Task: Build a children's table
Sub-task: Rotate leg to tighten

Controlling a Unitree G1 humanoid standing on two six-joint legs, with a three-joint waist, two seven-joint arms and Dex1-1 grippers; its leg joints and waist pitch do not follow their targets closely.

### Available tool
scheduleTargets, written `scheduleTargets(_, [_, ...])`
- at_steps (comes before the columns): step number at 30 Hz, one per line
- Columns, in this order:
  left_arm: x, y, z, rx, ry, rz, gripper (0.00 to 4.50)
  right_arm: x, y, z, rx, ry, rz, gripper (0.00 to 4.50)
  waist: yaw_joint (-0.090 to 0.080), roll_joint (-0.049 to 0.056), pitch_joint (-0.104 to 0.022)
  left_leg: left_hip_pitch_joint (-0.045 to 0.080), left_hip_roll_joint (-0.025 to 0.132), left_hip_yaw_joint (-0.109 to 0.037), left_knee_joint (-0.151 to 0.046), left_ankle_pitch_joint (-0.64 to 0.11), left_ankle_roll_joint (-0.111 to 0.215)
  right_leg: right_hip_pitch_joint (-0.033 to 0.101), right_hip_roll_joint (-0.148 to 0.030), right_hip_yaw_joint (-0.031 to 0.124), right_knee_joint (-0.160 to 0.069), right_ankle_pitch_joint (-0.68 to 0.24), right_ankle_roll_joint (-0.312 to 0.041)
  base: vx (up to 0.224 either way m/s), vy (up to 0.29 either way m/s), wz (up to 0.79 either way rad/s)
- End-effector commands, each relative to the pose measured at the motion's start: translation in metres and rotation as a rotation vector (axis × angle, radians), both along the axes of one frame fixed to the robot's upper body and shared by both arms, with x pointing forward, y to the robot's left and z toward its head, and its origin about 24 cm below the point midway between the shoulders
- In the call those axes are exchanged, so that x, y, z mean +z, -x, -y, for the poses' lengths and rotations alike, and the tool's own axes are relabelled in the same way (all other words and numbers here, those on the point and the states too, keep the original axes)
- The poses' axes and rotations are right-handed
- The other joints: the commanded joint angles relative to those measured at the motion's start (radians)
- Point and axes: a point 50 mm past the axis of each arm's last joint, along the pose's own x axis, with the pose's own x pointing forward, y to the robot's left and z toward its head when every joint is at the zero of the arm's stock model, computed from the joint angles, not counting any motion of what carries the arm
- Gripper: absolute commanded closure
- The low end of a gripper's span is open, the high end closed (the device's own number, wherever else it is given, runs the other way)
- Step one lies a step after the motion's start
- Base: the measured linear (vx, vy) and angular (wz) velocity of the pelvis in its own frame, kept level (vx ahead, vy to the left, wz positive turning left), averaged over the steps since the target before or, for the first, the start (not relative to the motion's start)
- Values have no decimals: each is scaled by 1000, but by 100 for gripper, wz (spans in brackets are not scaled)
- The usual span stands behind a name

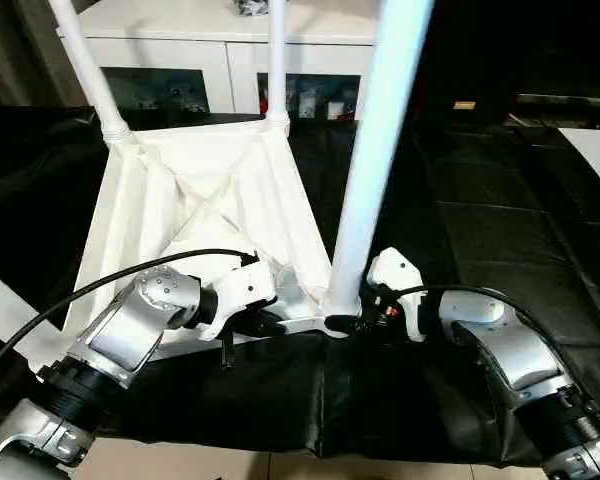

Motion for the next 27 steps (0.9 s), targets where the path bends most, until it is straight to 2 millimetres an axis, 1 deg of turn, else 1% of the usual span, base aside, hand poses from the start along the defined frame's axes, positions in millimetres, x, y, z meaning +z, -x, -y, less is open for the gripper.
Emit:
scheduleTargets(1, [-13,10,1,-32,-27,-73,450,4,-3,-2,-2,-20,10,182,-3,-4,-54,-1,37,-5,-72,-109,60,53,-44,26,-48,-71,-277,0,0,0])
scheduleTargets(4, [-14,10,1,-7,-8,-88,450,2,-5,-4,-62,-69,1,183,-4,-6,-54,-2,37,-5,-71,-99,64,54,-45,26,-47,-65,-279,0,0,0])
scheduleTargets(5, [-14,10,1,-2,-6,-88,450,2,-6,-4,-75,-76,2,183,-6,-6,-53,-3,36,-5,-72,-111,62,52,-45,26,-50,-87,-278,0,0,0])
scheduleTargets(6, [-14,9,2,19,6,-91,450,2,-10,-4,-132,-93,3,183,-9,-6,-52,-4,36,-5,-73,-117,58,52,-45,26,-51,-100,-277,0,0,0])
scheduleTargets(7, [-13,6,5,61,31,-97,450,-1,-17,-4,-234,-113,-12,183,-12,-6,-50,-5,36,-7,-75,-134,46,52,-44,25,-54,-135,-268,0,0,0])
scheduleTargets(8, [-13,2,9,103,45,-85,450,-4,-22,-4,-316,-122,-17,183,-18,-7,-48,-5,36,-5,-75,-147,40,49,-45,27,-55,-154,-267,0,0,0])
scheduleTargets(9, [-13,-1,12,130,52,-76,450,-6,-25,-4,-368,-126,-21,183,-27,-6,-47,-6,33,-9,-78,-184,15,48,-45,26,-61,-231,-250,0,0,0])
scheduleTargets(10, [-13,-3,15,150,60,-69,450,-8,-27,-4,-417,-127,-24,183,-29,-6,-48,-5,33,-11,-78,-193,9,48,-45,25,-62,-249,-244,0,0,0])
scheduleTargets(11, [-13,-8,22,203,71,-45,450,-12,-32,-4,-521,-113,-27,184,-36,-6,-47,-4,33,-11,-79,-207,0,45,-44,26,-65,-269,-234,0,0,0])
scheduleTargets(12, [-13,-10,24,220,74,-39,450,-14,-34,-4,-551,-106,-29,184,-38,-7,-46,-4,32,-11,-79,-210,-3,44,-43,26,-67,-275,-232,0,0,0])
scheduleTargets(13, [-13,-14,31,254,84,-33,450,-17,-37,-5,-618,-86,-27,184,-43,-9,-48,-6,30,-12,-78,-206,-4,47,-43,26,-67,-275,-225,0,0,0])
scheduleTargets(14, [-13,-14,31,254,84,-33,450,-17,-37,-5,-618,-86,-27,184,-45,-8,-48,-8,31,-12,-78,-198,-5,47,-44,26,-67,-270,-225,0,0,0])
scheduleTargets(15, [-14,-19,41,315,97,-30,450,-21,-41,-7,-718,-60,-26,184,-45,-8,-51,-7,30,-11,-75,-185,1,46,-43,28,-67,-244,-224,0,0,0])
scheduleTargets(16, [-14,-20,44,331,97,-28,450,-22,-42,-7,-745,-52,-25,184,-46,-8,-50,-8,29,-10,-74,-177,2,45,-42,28,-67,-232,-228,0,0,0])
scheduleTargets(17, [-16,-25,54,395,94,-14,450,-25,-46,-10,-843,-23,-22,184,-47,-8,-52,-8,26,-10,-73,-163,2,46,-41,27,-66,-217,-234,0,0,0])
scheduleTargets(18, [-19,-31,63,461,85,19,450,-28,-48,-15,-927,-5,-16,184,-48,-7,-52,-6,27,-8,-72,-158,1,43,-40,28,-68,-210,-237,0,0,0])
scheduleTargets(19, [-19,-33,66,484,81,32,450,-28,-49,-18,-956,-1,-15,184,-45,-8,-54,-3,25,-9,-70,-156,0,43,-40,27,-69,-210,-239,0,0,0])
scheduleTargets(20, [-20,-35,68,498,79,44,450,-28,-50,-21,-957,4,-9,184,-44,-9,-55,-5,24,-8,-70,-148,2,46,-40,28,-68,-198,-239,0,0,0])
scheduleTargets(21, [-22,-38,72,521,74,64,450,-28,-51,-28,-954,13,3,184,-41,-9,-56,-9,24,-10,-70,-132,10,50,-40,26,-64,-162,-238,0,0,0])
scheduleTargets(22, [-23,-39,74,525,67,80,450,-27,-51,-36,-929,1,5,184,-40,-9,-58,-8,25,-9,-69,-126,21,50,-40,25,-62,-128,-242,0,0,0])
scheduleTargets(23, [-23,-40,75,526,61,91,450,-26,-51,-40,-911,-9,6,184,-37,-9,-58,-8,26,-10,-70,-121,32,52,-40,24,-61,-104,-246,0,0,0])
scheduleTargets(24, [-23,-40,75,520,53,96,450,-23,-52,-44,-895,-38,8,184,-36,-9,-57,-9,26,-9,-70,-122,41,52,-40,24,-60,-94,-248,0,0,0])
scheduleTargets(26, [-23,-40,74,503,36,103,450,-17,-53,-51,-860,-107,4,184,-34,-10,-55,-9,27,-9,-71,-136,46,52,-42,24,-62,-112,-245,0,0,0])
scheduleTargets(27, [-24,-39,72,499,26,98,450,-14,-54,-53,-843,-138,9,184,-32,-9,-54,-7,29,-8,-72,-153,44,51,-43,25,-65,-142,-242,0,0,0])
